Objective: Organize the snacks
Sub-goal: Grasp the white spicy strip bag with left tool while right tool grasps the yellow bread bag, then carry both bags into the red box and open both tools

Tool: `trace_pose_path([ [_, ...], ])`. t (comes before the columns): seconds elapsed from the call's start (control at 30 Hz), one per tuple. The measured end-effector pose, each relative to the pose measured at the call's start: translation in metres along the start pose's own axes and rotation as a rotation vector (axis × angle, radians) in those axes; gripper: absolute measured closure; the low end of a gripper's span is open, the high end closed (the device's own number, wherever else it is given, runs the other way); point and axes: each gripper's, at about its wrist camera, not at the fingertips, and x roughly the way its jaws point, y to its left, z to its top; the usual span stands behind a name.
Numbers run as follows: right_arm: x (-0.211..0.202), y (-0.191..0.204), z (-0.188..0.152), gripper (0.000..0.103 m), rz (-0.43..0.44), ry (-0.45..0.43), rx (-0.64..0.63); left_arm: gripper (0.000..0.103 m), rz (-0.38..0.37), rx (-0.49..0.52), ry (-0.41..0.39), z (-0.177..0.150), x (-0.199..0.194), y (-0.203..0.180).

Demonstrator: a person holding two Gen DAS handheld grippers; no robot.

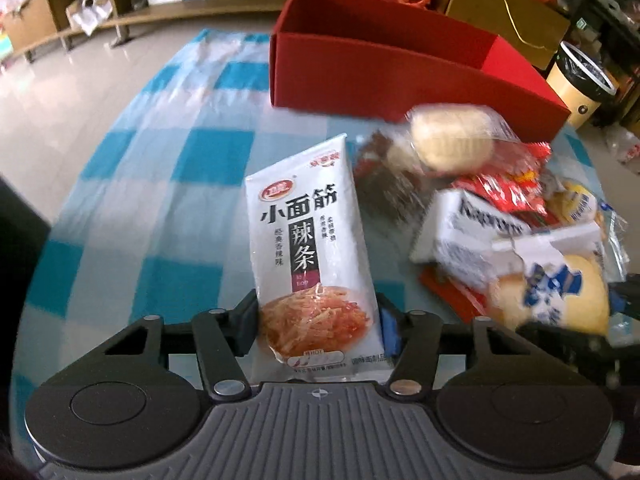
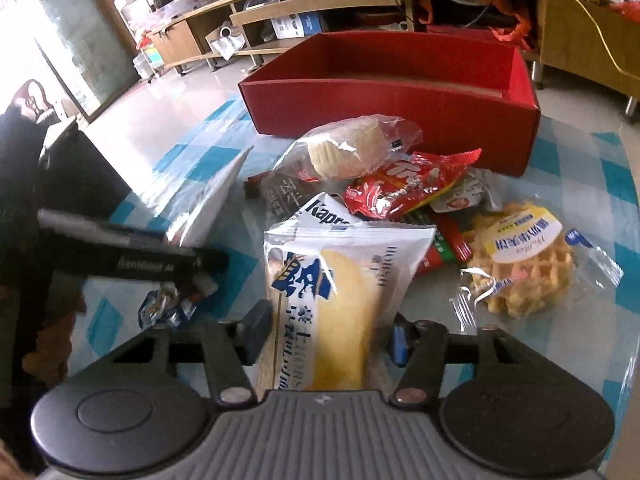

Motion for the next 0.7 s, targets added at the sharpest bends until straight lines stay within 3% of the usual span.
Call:
trace_pose_path([
  [0.13, -0.008, -0.003, -0.006, 0.059, 0.005, 0.0, 0.007, 0.036, 0.048, -0.007, 0.017, -0.018, -0.01, -0.004],
  [0.17, -0.009, -0.002, -0.008, 0.059, 0.001, 0.004, -0.002, 0.032, 0.053, -0.02, 0.026, -0.019, -0.012, -0.004],
  [0.2, -0.008, -0.002, -0.009, 0.059, -0.002, 0.014, -0.008, 0.017, 0.06, -0.032, 0.04, -0.018, -0.011, -0.003],
  [0.23, -0.007, -0.003, -0.01, 0.058, -0.001, 0.02, 0.002, 0.012, 0.066, -0.037, 0.045, -0.016, -0.01, -0.004],
  [0.33, -0.002, -0.005, -0.012, 0.054, 0.0, 0.044, 0.017, 0.01, 0.105, -0.011, 0.035, -0.002, -0.002, -0.01],
  [0.47, -0.005, 0.0, -0.021, 0.046, -0.073, 0.03, -0.023, 0.006, 0.105, 0.005, 0.043, 0.003, 0.017, -0.019],
  [0.6, -0.014, 0.01, -0.035, 0.037, -0.141, 0.008, -0.061, 0.012, 0.1, 0.028, 0.03, 0.002, 0.014, -0.02],
  [0.7, -0.015, 0.017, -0.042, 0.032, -0.15, -0.001, -0.07, 0.029, 0.095, 0.018, 0.027, 0.0, 0.007, -0.017],
])
